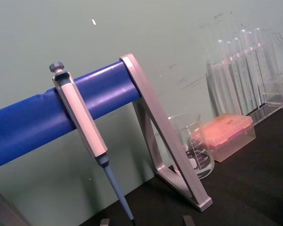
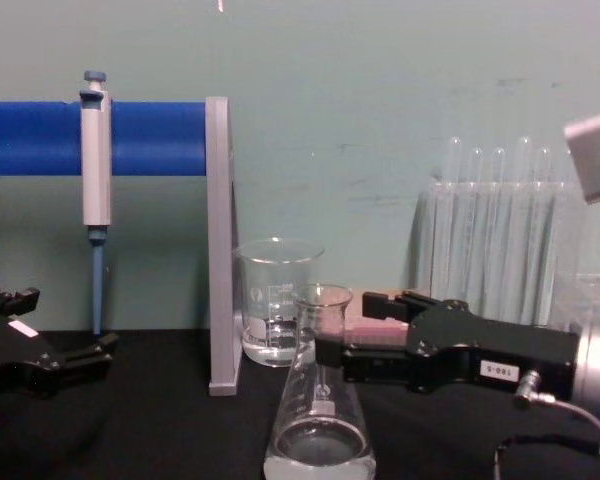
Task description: Grasp the erlenmeyer flask with one hand, shake it three times, then place it back.
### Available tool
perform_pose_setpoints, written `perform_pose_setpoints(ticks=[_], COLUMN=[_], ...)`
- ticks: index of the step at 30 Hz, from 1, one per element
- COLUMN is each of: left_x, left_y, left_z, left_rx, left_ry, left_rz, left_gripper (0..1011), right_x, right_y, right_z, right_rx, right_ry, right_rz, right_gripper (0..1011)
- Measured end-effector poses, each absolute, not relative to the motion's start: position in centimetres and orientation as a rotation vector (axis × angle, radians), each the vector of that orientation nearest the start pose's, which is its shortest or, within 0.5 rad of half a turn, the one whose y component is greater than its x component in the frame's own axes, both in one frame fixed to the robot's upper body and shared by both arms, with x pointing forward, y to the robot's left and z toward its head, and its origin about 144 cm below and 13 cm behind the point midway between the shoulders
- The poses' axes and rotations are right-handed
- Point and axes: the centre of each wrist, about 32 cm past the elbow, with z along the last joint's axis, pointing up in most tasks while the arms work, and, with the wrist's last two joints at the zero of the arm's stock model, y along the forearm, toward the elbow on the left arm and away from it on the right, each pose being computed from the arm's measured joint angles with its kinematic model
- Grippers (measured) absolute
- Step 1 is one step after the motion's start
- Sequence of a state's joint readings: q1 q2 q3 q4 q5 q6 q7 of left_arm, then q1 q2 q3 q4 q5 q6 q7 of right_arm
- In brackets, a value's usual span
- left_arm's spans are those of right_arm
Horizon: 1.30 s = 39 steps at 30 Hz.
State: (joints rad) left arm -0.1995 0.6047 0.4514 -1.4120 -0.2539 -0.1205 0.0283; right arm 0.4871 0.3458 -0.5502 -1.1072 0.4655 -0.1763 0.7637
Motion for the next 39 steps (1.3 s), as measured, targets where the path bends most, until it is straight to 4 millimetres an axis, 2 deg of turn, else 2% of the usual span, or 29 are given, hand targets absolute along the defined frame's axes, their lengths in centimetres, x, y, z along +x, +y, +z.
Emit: perform_pose_setpoints(ticks=[39], left_x=[48.9], left_y=[31.0], left_z=[114.0], left_rx=[0.304], left_ry=[-0.285], left_rz=[1.248], left_gripper=[1001], right_x=[58.4], right_y=[-20.1], right_z=[113.9], right_rx=[-0.074], right_ry=[-0.067], right_rz=[-0.529], right_gripper=[1003])
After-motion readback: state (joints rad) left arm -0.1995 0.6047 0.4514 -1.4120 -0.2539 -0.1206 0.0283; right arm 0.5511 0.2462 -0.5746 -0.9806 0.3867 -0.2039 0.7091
